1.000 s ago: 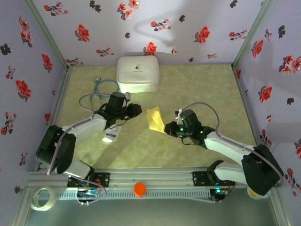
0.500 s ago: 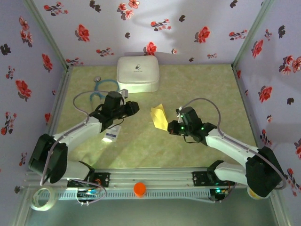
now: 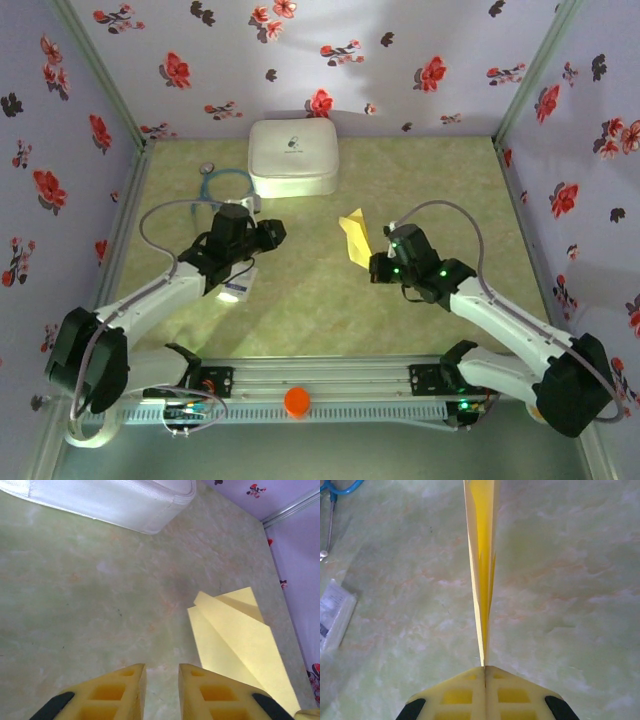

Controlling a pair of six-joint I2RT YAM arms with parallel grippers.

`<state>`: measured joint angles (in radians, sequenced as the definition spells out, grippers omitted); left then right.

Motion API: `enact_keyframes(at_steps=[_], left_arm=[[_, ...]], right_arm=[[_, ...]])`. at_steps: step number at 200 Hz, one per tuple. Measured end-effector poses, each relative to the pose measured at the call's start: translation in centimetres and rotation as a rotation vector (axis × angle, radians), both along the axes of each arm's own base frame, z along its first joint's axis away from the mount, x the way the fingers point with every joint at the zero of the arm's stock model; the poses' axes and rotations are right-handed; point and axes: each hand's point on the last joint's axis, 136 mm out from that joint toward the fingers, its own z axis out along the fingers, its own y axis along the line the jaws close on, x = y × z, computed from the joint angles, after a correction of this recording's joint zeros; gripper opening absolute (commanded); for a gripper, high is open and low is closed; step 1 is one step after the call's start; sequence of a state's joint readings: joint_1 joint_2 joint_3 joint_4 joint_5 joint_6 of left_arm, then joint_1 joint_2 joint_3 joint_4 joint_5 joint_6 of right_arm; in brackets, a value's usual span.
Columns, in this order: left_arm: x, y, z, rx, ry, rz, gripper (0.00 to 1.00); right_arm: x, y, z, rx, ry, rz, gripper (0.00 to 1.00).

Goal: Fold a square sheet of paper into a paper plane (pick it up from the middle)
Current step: Turn over the paper at the center of the table.

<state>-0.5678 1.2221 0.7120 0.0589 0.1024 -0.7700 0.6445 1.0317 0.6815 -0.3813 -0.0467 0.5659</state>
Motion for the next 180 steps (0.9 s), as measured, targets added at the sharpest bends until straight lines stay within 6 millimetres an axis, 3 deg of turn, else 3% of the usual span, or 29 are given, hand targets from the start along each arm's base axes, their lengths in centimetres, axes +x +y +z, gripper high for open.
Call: enact_keyframes(at_steps=[43,88,128,180], left_arm=[[-0.2,0.4,-0.7,0.011,0.004,0.012,0.24],[-0.2,0.6,-1.1,0.010,0.004,0.016,0.25],[0.0,1.4,-0.9,0.000,-0.005,0.038,0.27],[0.1,1.8,-1.0,-0.001,-0.001,0.051,0.27]], right_arm=[[0.0,-0.7,1.0,-0.080,-0.056,0.001,0.04],[-0.2,0.0,1.7,-0.214,-0.107,0.063,0.04],[-0.1,0.4,1.6,-0.394,-0.144,0.111,0.04],[0.5,-1.3,2.0,-0.695,-0.206,0.087,0.05]])
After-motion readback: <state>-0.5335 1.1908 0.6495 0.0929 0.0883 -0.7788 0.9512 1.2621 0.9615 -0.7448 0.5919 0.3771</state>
